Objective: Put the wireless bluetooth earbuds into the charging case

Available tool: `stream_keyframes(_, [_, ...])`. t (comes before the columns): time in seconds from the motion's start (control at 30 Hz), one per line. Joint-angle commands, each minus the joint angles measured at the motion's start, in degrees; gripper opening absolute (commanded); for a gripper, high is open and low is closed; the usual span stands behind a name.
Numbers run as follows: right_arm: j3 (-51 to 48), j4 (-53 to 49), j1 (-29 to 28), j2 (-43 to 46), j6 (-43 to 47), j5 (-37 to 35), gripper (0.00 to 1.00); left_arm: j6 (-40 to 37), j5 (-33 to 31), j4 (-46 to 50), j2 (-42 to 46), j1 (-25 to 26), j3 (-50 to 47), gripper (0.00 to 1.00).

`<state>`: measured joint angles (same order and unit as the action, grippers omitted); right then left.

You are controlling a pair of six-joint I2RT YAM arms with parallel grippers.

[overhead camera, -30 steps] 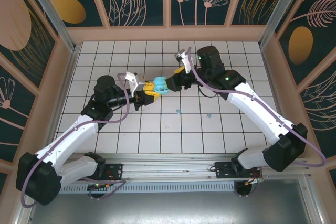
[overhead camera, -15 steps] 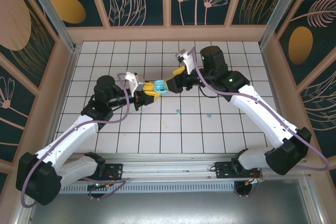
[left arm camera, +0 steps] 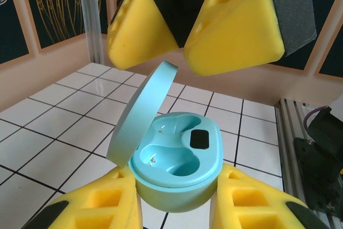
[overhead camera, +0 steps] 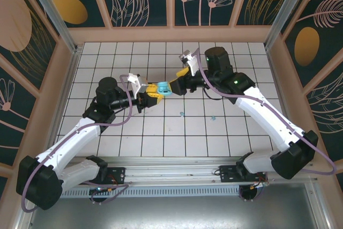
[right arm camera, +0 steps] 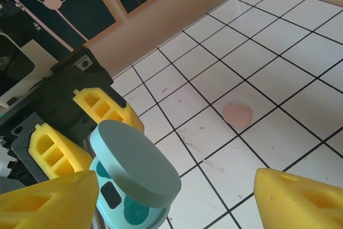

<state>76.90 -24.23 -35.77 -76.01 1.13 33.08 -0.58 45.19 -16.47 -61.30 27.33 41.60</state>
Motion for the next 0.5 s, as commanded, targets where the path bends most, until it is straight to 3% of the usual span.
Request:
stream_keyframes(0.0, [1.43,1.82,0.05,2.31,-0.15,1.12,0.77,0.58,-0.6,-2.23,0.43,0.06,0.87,0.0])
stream_keyframes(0.47, [1.21,1.68,0.25,4.41,-2.57,-2.72,0.77,1.11,-2.67,-2.16,0.92,0.05,0.59,0.0])
